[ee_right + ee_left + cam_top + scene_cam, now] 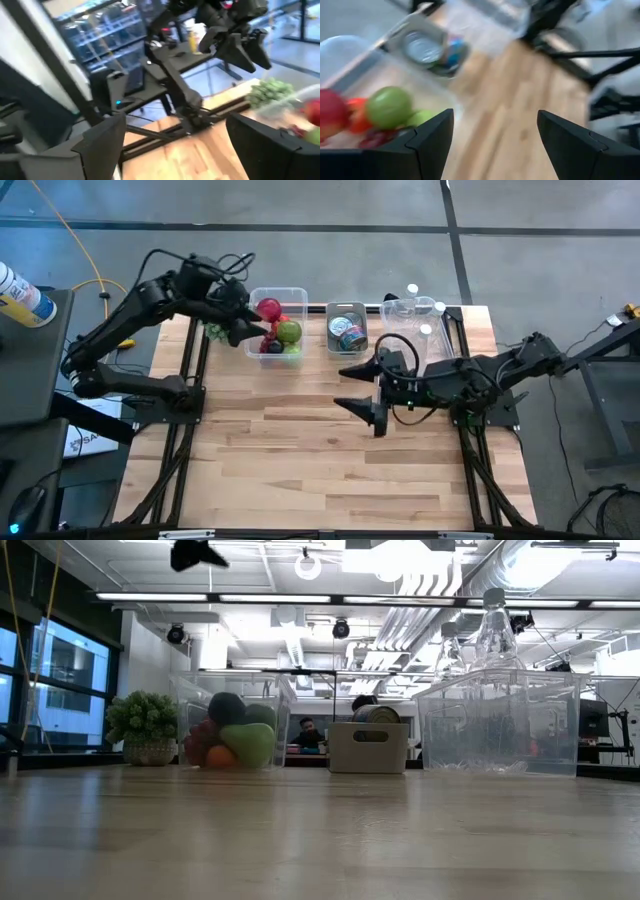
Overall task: Pick & Place Food Item
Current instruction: Return to Home Position
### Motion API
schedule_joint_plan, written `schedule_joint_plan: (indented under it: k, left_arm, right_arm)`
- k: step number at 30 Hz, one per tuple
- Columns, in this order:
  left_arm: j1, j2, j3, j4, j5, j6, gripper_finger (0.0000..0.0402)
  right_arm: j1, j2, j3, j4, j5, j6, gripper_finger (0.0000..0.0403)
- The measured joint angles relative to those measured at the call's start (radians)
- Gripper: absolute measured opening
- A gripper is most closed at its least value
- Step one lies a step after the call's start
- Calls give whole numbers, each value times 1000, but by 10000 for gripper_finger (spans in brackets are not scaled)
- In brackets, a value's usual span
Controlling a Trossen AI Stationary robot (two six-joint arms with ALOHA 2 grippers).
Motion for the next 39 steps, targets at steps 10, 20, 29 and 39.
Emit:
schedule_joint_plan:
  k: [10,20,29,39]
  left_arm:
    - [-75,-58,-1,90,202,-146,276]
    - [-82,-193,9,583,201,-186,131]
    - [-77,-266,-13,332,-105,83,6]
    - [-81,-319,-248,469,72,41,0]
  right_arm:
    - [-9,-6,0,32,2,-129,268]
    - [3,-289,0,-367,43,-249,14]
    - [-85,-603,-209,-284,-228,-367,3]
    - [-111,-883,-836,408,-334,-375,1]
